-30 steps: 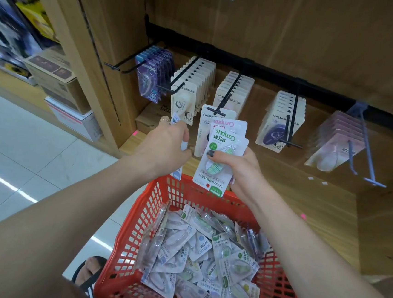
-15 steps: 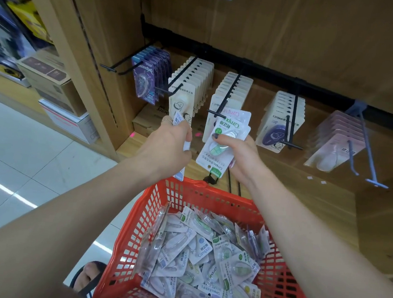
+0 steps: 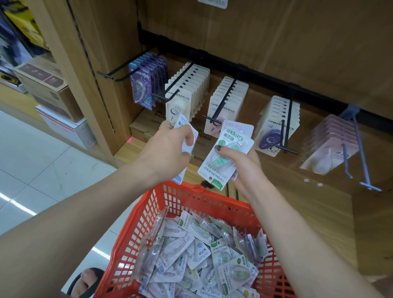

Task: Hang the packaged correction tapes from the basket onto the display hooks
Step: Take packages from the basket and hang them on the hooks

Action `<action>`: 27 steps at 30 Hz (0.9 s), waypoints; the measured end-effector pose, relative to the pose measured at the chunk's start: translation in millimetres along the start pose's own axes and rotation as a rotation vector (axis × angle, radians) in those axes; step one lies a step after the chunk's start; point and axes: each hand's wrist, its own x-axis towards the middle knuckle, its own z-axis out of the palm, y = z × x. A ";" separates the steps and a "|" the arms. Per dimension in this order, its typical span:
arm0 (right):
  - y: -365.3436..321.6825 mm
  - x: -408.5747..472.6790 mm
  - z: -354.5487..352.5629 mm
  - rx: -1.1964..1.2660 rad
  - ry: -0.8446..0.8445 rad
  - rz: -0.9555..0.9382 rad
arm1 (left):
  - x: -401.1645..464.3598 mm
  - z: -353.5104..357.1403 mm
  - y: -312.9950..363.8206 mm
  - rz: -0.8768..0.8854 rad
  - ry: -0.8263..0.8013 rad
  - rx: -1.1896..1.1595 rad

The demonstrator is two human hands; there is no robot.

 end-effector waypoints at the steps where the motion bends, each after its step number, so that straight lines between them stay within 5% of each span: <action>1: 1.4 -8.7 -2.9 0.028 -0.003 0.009 | -0.2 0.0 0.7 -0.015 -0.010 -0.012; 12: -2.4 -78.3 12.5 0.089 -0.265 -0.053 | -15.0 -1.2 23.7 -0.014 -0.180 -0.513; 27: -9.0 -90.4 23.4 0.134 -0.148 -0.060 | -28.8 -21.2 15.1 -0.091 -0.270 -0.762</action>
